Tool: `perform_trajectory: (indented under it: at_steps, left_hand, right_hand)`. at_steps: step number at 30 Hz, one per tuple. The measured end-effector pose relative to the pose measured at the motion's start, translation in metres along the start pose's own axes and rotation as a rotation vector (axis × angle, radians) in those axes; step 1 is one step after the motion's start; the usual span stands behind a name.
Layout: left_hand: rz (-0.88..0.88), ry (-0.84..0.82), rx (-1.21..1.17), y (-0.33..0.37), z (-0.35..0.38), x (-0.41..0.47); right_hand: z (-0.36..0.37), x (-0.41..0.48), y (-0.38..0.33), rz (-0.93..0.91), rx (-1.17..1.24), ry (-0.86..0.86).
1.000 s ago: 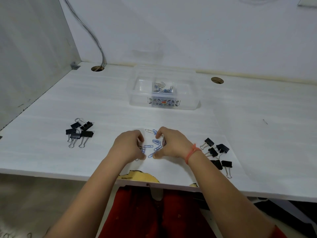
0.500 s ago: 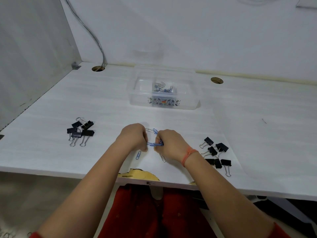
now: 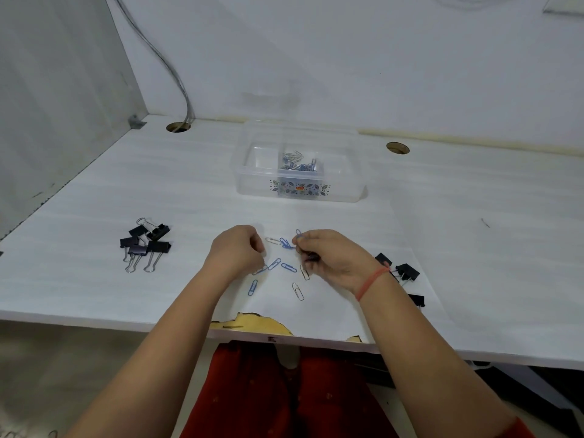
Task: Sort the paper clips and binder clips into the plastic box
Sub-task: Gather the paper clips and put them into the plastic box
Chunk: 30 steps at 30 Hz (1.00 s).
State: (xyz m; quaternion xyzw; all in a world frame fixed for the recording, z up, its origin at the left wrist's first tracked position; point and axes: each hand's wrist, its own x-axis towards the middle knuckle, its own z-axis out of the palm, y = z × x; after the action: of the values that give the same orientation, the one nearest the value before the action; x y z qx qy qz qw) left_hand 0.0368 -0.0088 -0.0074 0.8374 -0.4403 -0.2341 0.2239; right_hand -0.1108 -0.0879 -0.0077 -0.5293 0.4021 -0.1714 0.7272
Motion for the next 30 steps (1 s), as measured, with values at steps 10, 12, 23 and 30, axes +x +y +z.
perform_trajectory:
  at_steps: [10, 12, 23, 30]
  left_hand:
    - [-0.369, -0.129, -1.136, -0.007, -0.015, -0.026]
    - [-0.371, -0.138, -1.074, -0.009, -0.015, -0.031]
    - [-0.087, -0.062, 0.109, -0.001, 0.003, -0.035]
    - [-0.044, -0.059, 0.095, -0.002, 0.007, -0.034]
  right_hand:
    - [-0.007, -0.016, -0.001, 0.045, 0.123, -0.058]
    - [-0.008, -0.019, 0.001, -0.004, -0.075, -0.012]
    - [0.006, -0.031, 0.011, -0.115, -1.041, 0.156]
    - [0.01, -0.029, 0.01, -0.084, -1.114, 0.086]
